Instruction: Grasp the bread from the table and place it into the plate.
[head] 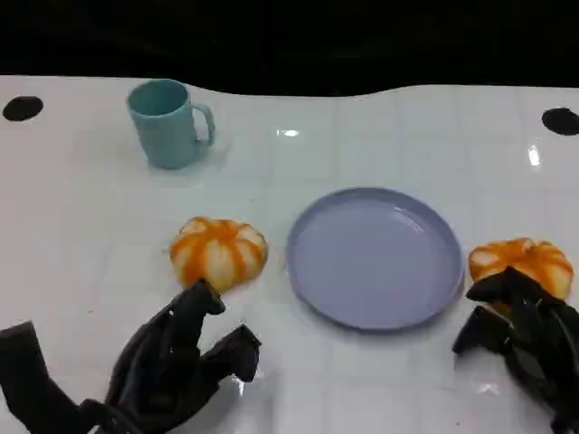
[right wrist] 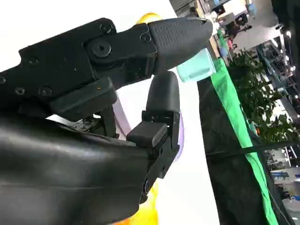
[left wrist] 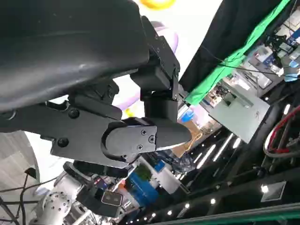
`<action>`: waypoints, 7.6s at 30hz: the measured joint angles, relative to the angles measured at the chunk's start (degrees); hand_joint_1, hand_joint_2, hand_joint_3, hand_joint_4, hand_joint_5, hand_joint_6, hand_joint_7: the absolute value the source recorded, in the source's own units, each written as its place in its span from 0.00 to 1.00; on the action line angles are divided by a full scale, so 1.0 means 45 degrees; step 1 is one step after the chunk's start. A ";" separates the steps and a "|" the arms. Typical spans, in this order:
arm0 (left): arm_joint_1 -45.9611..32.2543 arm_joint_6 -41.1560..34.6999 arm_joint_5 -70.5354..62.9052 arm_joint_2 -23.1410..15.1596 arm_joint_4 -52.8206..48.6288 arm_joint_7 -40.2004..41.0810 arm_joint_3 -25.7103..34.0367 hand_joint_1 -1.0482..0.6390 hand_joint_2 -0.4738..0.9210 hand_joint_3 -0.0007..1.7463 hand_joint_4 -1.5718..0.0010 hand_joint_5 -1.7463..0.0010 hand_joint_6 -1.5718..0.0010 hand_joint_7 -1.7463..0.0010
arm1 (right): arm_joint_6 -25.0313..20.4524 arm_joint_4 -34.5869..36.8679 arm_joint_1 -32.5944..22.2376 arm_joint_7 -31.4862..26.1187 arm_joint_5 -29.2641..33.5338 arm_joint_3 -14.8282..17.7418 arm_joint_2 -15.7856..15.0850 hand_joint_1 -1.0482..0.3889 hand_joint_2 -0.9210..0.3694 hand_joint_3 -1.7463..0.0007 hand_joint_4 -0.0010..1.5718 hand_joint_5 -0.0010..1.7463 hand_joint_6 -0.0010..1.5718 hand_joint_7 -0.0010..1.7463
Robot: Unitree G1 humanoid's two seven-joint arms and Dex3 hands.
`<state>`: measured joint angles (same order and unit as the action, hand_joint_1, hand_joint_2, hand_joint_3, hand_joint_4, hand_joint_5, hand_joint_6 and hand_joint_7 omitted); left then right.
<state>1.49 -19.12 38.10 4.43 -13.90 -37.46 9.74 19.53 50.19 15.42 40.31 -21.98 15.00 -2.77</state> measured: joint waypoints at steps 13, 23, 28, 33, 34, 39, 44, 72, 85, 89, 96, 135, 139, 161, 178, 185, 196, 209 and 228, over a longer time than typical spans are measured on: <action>-0.0020 -0.0057 -0.0002 0.0036 0.0192 0.0087 0.0002 0.29 1.00 0.19 0.45 0.00 0.58 0.02 | -0.0691 -0.0459 -0.0083 -0.0080 -0.0030 0.0012 0.0004 0.35 0.00 0.90 0.40 0.90 0.40 0.67; -0.0019 -0.0163 -0.0006 -0.0001 0.0191 0.0087 0.0009 0.30 1.00 0.20 0.46 0.00 0.58 0.04 | -0.0796 -0.0596 -0.0141 -0.0181 -0.0032 0.0008 0.0029 0.34 0.00 0.89 0.40 0.90 0.41 0.68; -0.0011 -0.0158 0.0015 -0.0006 0.0198 0.0090 0.0067 0.30 1.00 0.17 0.47 0.00 0.57 0.10 | -0.0687 -0.0578 -0.0140 -0.0281 0.0010 -0.0034 0.0043 0.34 0.00 0.89 0.40 0.91 0.41 0.68; 0.0009 -0.0186 0.0014 -0.0110 0.0367 0.0085 0.0155 0.30 1.00 0.19 0.56 0.05 0.63 0.28 | -0.0779 -0.0622 -0.0137 -0.0302 -0.0018 -0.0042 0.0074 0.35 0.00 0.91 0.39 0.90 0.40 0.67; 0.0037 -0.0158 0.0014 -0.0184 0.0421 0.0084 0.0169 0.30 1.00 0.19 0.56 0.05 0.63 0.28 | -0.0854 -0.0655 -0.0133 -0.0302 -0.0026 -0.0041 0.0084 0.35 0.00 0.91 0.39 0.90 0.40 0.67; 0.0080 -0.0061 0.0015 -0.0266 0.0511 0.0084 0.0195 0.30 1.00 0.19 0.56 0.05 0.63 0.29 | -0.0953 -0.0716 -0.0133 -0.0304 -0.0029 -0.0039 0.0116 0.35 0.00 0.91 0.39 0.90 0.40 0.67; 0.0074 0.0336 -0.0277 -0.0297 0.0509 0.0046 0.0121 0.32 1.00 0.09 0.68 0.34 0.65 0.69 | -0.1034 -0.0782 -0.0140 -0.0342 -0.0023 -0.0044 0.0139 0.34 0.00 0.91 0.39 0.90 0.41 0.67; 0.1154 0.6876 -1.7708 -0.5418 0.4125 0.6201 -0.3817 0.27 0.94 0.00 0.98 0.90 0.87 1.00 | -0.0828 -0.1208 -0.0371 -0.0773 0.0352 -0.0213 0.0414 0.34 0.00 0.86 0.42 0.91 0.39 0.72; 0.3659 0.5259 -1.9601 -0.5442 0.1132 0.6478 -0.5909 0.33 0.92 0.00 0.98 0.94 0.90 1.00 | -0.1206 -0.1613 -0.0549 -0.0801 0.0262 -0.0235 0.0414 0.35 0.00 0.89 0.42 0.89 0.40 0.70; 0.4436 0.5228 -1.9624 -0.5357 -0.0367 0.6883 -0.6469 0.32 0.92 0.00 0.97 0.94 0.90 1.00 | -0.1391 -0.1724 -0.0577 -0.0791 0.0198 -0.0177 0.0411 0.35 0.00 0.89 0.41 0.89 0.39 0.70; 0.5807 0.4860 -1.9632 -0.4862 -0.3204 0.7411 -0.7478 0.32 0.94 0.01 0.97 0.95 0.91 1.00 | -0.1644 -0.1992 -0.0770 -0.0483 -0.0061 -0.0098 0.0396 0.37 0.00 0.88 0.39 0.90 0.38 0.69; 1.0038 0.7038 -1.7822 -0.2981 -1.2642 1.1855 -0.8563 0.51 0.89 0.38 0.49 0.00 0.65 0.00 | -0.1632 -0.1619 -0.0597 -0.0049 -0.0333 0.0033 0.0257 0.35 0.00 0.91 0.42 0.90 0.39 0.70; 1.0041 0.7378 -1.7373 -0.2987 -1.2387 1.2860 -0.8220 0.52 0.83 0.51 0.47 0.00 0.63 0.00 | -0.1586 -0.1507 -0.0517 -0.0091 -0.0340 0.0065 0.0255 0.36 0.00 0.89 0.41 0.90 0.38 0.70; 1.1054 0.9330 -1.6500 -0.2198 -1.0777 1.2517 -0.8111 0.51 0.76 0.64 0.43 0.00 0.55 0.00 | -0.1325 -0.1403 -0.0394 -0.0488 -0.0052 -0.0047 0.0247 0.34 0.00 0.91 0.40 0.92 0.39 0.70; 1.2185 1.0093 -1.6717 -0.0483 -1.2020 1.0402 -0.9098 0.51 0.70 0.68 0.43 0.00 0.53 0.00 | -0.1389 -0.1483 -0.0464 -0.0035 -0.0304 -0.0010 0.0410 0.37 0.00 0.87 0.41 0.91 0.37 0.74; 1.2477 0.9685 -1.6966 -0.0202 -1.2265 0.9918 -0.9396 0.46 0.91 0.23 0.55 0.03 0.47 0.59 | -0.1538 -0.1481 -0.0455 0.0111 -0.0481 -0.0009 0.0414 0.38 0.00 0.88 0.42 0.90 0.37 0.73; 1.2994 0.9102 -1.7490 -0.0663 -1.2200 0.8194 -1.0049 0.12 1.00 0.34 0.82 0.81 0.75 0.99 | -0.1545 -0.1474 -0.0466 0.0185 -0.0517 -0.0002 0.0402 0.37 0.00 0.87 0.41 0.89 0.37 0.72; 1.3081 0.8567 -1.8023 -0.1079 -1.1620 0.7502 -1.0573 0.04 1.00 0.43 0.89 0.84 0.74 0.97 | -0.1535 -0.1474 -0.0476 0.0206 -0.0523 0.0003 0.0392 0.36 0.00 0.88 0.41 0.91 0.37 0.73; 1.0746 1.0571 -1.3770 -0.1909 -0.9143 0.6352 -0.7549 0.16 1.00 0.31 0.79 0.81 0.70 0.97 | -0.1386 -0.1551 -0.0534 0.0066 -0.0467 -0.0047 0.0367 0.36 0.00 0.88 0.40 0.90 0.37 0.72</action>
<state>49.84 28.45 -23.86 -4.16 -55.04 -8.88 -24.23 13.29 43.21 13.01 40.60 -24.08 14.79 -1.12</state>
